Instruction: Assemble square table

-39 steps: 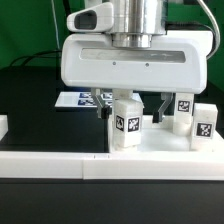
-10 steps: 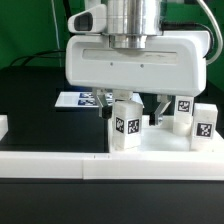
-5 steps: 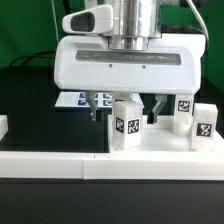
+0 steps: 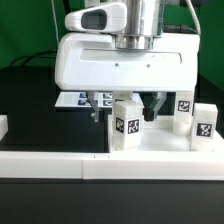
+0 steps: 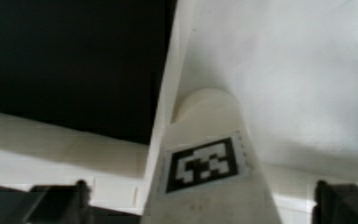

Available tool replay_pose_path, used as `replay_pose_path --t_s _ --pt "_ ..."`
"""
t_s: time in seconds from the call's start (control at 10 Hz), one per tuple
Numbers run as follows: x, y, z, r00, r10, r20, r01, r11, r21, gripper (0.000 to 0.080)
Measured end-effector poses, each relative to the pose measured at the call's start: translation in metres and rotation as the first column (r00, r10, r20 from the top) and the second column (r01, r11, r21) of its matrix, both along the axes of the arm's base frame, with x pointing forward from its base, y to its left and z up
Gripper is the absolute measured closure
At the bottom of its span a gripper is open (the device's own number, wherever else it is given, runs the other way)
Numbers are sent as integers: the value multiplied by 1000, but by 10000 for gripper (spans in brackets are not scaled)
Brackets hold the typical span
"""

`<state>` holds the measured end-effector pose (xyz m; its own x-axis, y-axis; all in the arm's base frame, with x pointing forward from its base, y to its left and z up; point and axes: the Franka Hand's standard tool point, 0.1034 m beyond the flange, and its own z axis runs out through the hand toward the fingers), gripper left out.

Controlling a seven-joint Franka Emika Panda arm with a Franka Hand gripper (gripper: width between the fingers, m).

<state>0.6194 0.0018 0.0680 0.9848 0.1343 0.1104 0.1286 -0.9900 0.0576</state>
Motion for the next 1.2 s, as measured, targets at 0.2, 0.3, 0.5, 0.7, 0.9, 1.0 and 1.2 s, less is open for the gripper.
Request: replay_pose_path --t_s 0.2,0.3,0.5,0.7,0.9,1.0,1.2 --pt "0 0 0 1000 -9 0 9 1000 0 435" --pt "0 0 0 993 -118 4 118 993 15 509" --pt "0 0 -1 969 -246 6 246 969 31 509" --pt "2 3 -2 882 -472 2 471 880 56 509" --pt "2 2 -2 739 -674 -6 672 736 85 509" --pt "1 3 -3 618 -786 -20 783 614 99 509" --pt "2 1 -2 460 -886 -53 884 451 125 509"
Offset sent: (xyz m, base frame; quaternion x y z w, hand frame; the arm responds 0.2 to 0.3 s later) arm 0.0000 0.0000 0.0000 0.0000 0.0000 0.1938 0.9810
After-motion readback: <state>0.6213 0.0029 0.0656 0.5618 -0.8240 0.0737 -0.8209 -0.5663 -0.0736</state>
